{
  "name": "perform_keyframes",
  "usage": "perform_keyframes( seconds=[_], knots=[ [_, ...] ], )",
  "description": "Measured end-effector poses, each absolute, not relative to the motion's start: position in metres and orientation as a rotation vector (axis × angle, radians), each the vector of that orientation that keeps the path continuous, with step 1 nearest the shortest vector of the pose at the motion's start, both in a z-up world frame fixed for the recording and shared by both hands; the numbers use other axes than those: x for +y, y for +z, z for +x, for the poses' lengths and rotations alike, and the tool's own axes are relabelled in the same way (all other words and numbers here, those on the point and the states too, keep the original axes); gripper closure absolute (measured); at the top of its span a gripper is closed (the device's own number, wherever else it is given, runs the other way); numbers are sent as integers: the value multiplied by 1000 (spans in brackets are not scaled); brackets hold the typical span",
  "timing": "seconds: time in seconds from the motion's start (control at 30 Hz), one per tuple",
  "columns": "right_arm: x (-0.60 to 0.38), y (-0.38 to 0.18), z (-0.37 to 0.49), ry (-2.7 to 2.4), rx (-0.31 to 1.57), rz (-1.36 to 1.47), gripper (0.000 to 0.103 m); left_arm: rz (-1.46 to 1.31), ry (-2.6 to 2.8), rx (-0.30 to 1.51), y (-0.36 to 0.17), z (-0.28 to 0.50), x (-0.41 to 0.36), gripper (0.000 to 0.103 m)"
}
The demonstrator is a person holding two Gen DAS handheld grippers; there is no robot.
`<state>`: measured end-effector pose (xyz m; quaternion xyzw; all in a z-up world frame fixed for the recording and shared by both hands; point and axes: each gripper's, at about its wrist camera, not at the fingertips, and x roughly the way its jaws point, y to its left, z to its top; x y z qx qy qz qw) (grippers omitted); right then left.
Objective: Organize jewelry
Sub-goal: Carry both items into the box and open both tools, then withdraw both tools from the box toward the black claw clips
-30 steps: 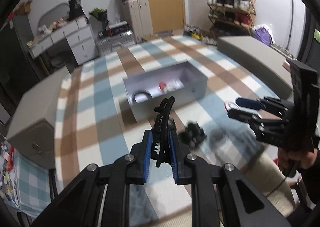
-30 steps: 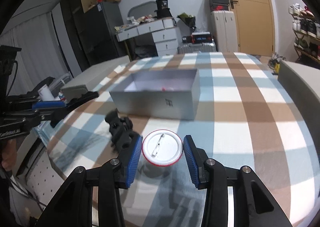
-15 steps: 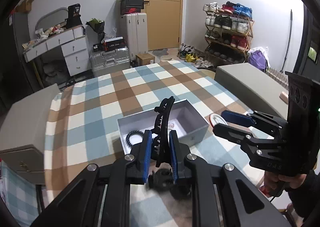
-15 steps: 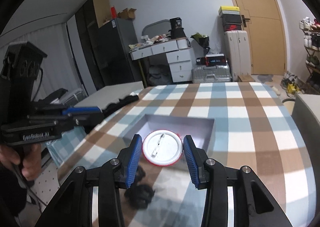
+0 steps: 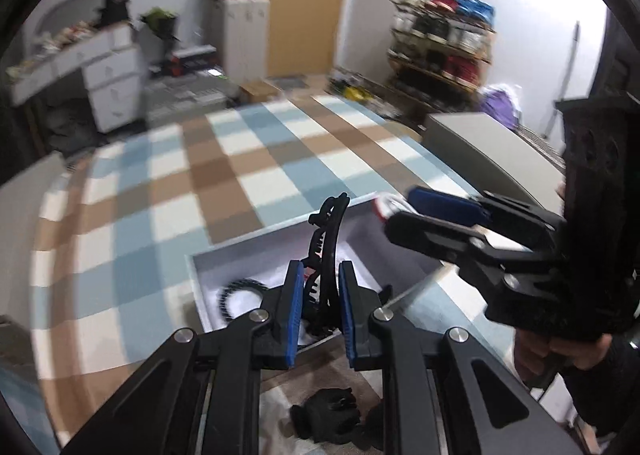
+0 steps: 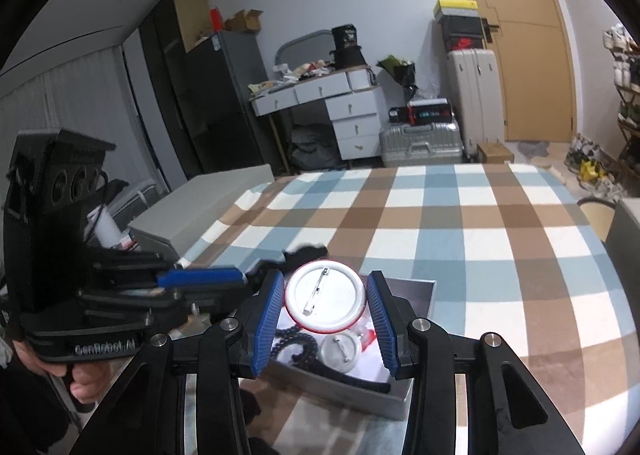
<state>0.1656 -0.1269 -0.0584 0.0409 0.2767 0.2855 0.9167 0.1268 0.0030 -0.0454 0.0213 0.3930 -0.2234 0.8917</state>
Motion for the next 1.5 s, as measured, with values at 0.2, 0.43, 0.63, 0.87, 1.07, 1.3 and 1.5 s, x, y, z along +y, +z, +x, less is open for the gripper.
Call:
perform_keyframes(
  seconds=[0.2, 0.43, 0.63, 0.87, 1.07, 1.3, 1.5],
  knots=[
    [-129, -76, 180, 570, 637, 100, 61, 74, -493, 867, -57, 138, 3, 91],
    [-121, -85, 187, 573, 666, 78, 61, 60, -512, 889, -61, 145, 4, 90],
    [-125, -88, 190, 582, 690, 115, 60, 30, -469, 882, -62, 146, 12, 62],
    [-140, -76, 170, 550, 636, 140, 59, 5, -414, 836, -51, 134, 20, 46],
    [-149, -60, 146, 528, 577, 138, 52, -41, -347, 788, -40, 117, 27, 45],
    [-154, -52, 107, 540, 540, 162, 46, -26, -188, 739, -33, 94, 31, 36],
    [-148, -54, 73, 558, 510, 121, 26, 79, -64, 676, -33, 73, 27, 22]
  ],
)
